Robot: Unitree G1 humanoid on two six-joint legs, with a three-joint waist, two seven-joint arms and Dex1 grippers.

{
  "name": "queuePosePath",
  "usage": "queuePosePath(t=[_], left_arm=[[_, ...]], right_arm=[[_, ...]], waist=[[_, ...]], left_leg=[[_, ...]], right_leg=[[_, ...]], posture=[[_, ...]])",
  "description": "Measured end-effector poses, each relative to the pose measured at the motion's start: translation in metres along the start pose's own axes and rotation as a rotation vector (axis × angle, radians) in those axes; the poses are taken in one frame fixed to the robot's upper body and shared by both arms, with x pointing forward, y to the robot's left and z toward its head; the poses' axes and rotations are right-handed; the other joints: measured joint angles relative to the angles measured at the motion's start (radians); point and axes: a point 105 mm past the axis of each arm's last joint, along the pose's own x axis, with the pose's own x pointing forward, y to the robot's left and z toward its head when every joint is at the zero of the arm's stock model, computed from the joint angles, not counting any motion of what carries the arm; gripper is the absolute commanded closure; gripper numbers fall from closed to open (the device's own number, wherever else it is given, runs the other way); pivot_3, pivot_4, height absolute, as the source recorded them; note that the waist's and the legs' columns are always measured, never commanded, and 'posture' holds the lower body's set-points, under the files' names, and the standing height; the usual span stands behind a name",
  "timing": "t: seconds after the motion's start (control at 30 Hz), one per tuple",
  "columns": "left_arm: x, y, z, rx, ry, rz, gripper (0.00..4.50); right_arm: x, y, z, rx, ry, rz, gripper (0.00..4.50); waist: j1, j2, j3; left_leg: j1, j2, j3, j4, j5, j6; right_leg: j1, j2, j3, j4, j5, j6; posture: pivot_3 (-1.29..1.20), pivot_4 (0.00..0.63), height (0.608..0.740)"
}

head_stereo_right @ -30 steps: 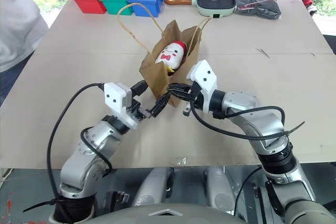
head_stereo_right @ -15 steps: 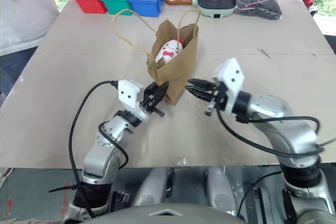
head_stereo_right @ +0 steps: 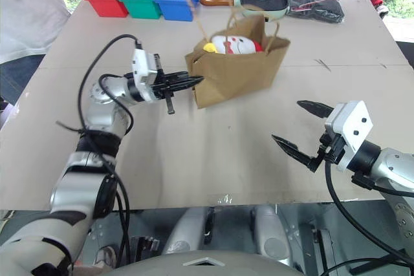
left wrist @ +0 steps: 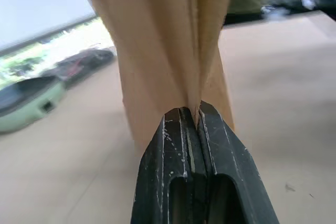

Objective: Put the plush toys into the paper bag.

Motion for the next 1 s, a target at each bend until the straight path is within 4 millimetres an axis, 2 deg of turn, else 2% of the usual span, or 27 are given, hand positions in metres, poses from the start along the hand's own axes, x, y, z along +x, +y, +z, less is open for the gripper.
queuePosePath(t=[0.07, 0.1, 0.13, 0.17, 0.2, 0.33, 0.4, 0.5, 0.57, 0.77, 0.83, 0.87, 0.9, 0.93, 1.0], left_arm=[[0.0, -0.003, -0.008, -0.006, 0.038, -0.062, 3.46], [0.001, -0.004, -0.011, -0.015, 0.052, -0.092, 2.88], [0.0, -0.005, -0.014, -0.028, 0.06, -0.106, 2.57], [0.0, -0.005, -0.014, -0.03, 0.061, -0.107, 2.57], [-0.001, -0.006, -0.016, -0.036, 0.064, -0.116, 1.9], [-0.004, -0.006, -0.014, -0.043, 0.05, -0.121, 0.1], [-0.009, -0.005, -0.011, -0.048, 0.039, -0.109, 0.03], [-0.034, -0.006, -0.007, -0.119, 0.044, -0.01, 0.03], [-0.049, -0.013, -0.008, -0.19, 0.057, 0.062, 0.03], [-0.089, -0.052, -0.001, -0.466, 0.096, 0.294, 0.03], [-0.097, -0.065, 0.003, -0.512, 0.113, 0.356, 0.03], [-0.105, -0.084, 0.004, -0.532, 0.152, 0.401, 0.03], [-0.106, -0.09, 0.002, -0.549, 0.164, 0.409, 0.03], [-0.113, -0.105, -0.001, -0.572, 0.209, 0.452, 0.03], [-0.116, -0.111, -0.003, -0.583, 0.229, 0.476, 0.03]], right_arm=[[-0.001, 0.001, -0.003, 0.007, -0.002, -0.032, 0.0], [-0.001, 0.003, -0.006, 0.006, 0.002, -0.044, 0.0], [-0.001, 0.004, -0.007, 0.004, 0.001, -0.047, 0.0], [0.0, 0.004, -0.007, 0.003, 0.001, -0.047, 0.0], [0.0, 0.004, -0.007, 0.003, -0.001, -0.047, 0.0], [0.0, 0.005, -0.008, 0.002, -0.015, -0.054, 0.0], [0.0, 0.006, -0.008, 0.002, -0.018, -0.051, 0.0], [-0.001, 0.005, -0.012, 0.022, -0.013, -0.038, 0.0], [-0.002, 0.004, -0.016, 0.034, -0.009, -0.03, 0.0], [-0.012, -0.008, -0.03, 0.063, 0.023, -0.042, 0.0], [-0.017, -0.012, -0.033, 0.066, 0.033, -0.046, 0.0], [-0.024, -0.019, -0.039, 0.073, 0.061, -0.055, 0.0], [-0.028, -0.021, -0.043, 0.082, 0.075, -0.065, 0.0], [-0.033, -0.026, -0.051, 0.099, 0.103, -0.068, 0.0], [-0.035, -0.03, -0.054, 0.106, 0.113, -0.065, 0.0]], waist=[[0.0, 0.0, 0.0], [0.0, 0.0, 0.0], [0.0, 0.0, 0.0], [0.0, 0.0, 0.0], [0.0, 0.0, 0.0], [0.002, 0.0, 0.0], [-0.001, 0.0, 0.0], [-0.014, 0.0, 0.0], [-0.02, 0.0, 0.0], [-0.013, 0.001, 0.0], [-0.006, 0.001, 0.0], [-0.004, 0.001, 0.0], [-0.001, 0.001, 0.0], [0.003, 0.0, 0.0], [0.01, 0.001, 0.0]], left_leg=[[0.0, 0.0, 0.0, 0.0, 0.0, 0.0], [-0.001, 0.0, 0.0, 0.0, 0.0, 0.0], [-0.001, 0.0, 0.0, 0.0, 0.0, 0.0], [-0.001, 0.0, 0.0, 0.0, 0.0, 0.0], [0.0, 0.0, 0.0, 0.0, 0.0, 0.0], [0.0, 0.0, 0.0, 0.0, 0.0, 0.0], [0.0, 0.0, 0.0, 0.0, 0.0, 0.0], [0.001, 0.001, 0.0, 0.0, 0.0, 0.0], [0.001, 0.003, -0.002, 0.0, 0.0, 0.0], [0.002, 0.004, -0.004, 0.0, 0.0, 0.0], [0.003, 0.004, -0.004, 0.001, 0.0, 0.0], [0.004, 0.004, -0.002, 0.001, 0.0, 0.0], [0.005, 0.004, -0.001, 0.0, 0.0, 0.0], [0.005, 0.004, -0.001, 0.0, 0.0, 0.0], [0.005, 0.004, 0.001, 0.0, 0.0, 0.0]], right_leg=[[0.0, 0.0, 0.0, 0.0, 0.0, 0.0], [0.0, 0.0, 0.0, 0.0, 0.0, 0.0], [0.0, 0.0, 0.0, 0.0, 0.0, 0.0], [0.0, 0.0, 0.0, 0.0, 0.0, 0.0], [0.0, 0.0, 0.0, 0.0, 0.0, 0.0], [0.0, 0.0, 0.0, 0.001, 0.0, 0.0], [0.0, 0.0, 0.0, 0.001, 0.0, 0.0], [0.0, -0.001, 0.001, 0.004, 0.0, 0.0], [0.0, -0.001, 0.001, 0.005, 0.0, 0.0], [0.0, -0.003, 0.001, 0.005, 0.0, 0.0], [0.001, -0.004, 0.002, 0.005, 0.0, 0.0], [0.002, -0.005, 0.003, 0.004, 0.0, 0.0], [0.002, -0.005, 0.004, 0.004, 0.0, 0.0], [0.002, -0.005, 0.004, 0.004, 0.0, 0.0], [0.003, -0.004, 0.003, 0.005, 0.0, 0.0]], posture=[[0.0, 0.15, 0.74], [0.0, 0.15, 0.74], [0.0, 0.15, 0.74], [0.0, 0.15, 0.74], [0.0, 0.15, 0.74], [0.0, 0.15, 0.74], [0.0, 0.15, 0.74], [0.0, 0.15, 0.74], [0.0, 0.15, 0.74], [0.0, 0.15, 0.74], [0.0, 0.15, 0.74], [0.0, 0.15, 0.74], [0.0, 0.15, 0.74], [0.0, 0.15, 0.74], [0.0, 0.15, 0.74]])
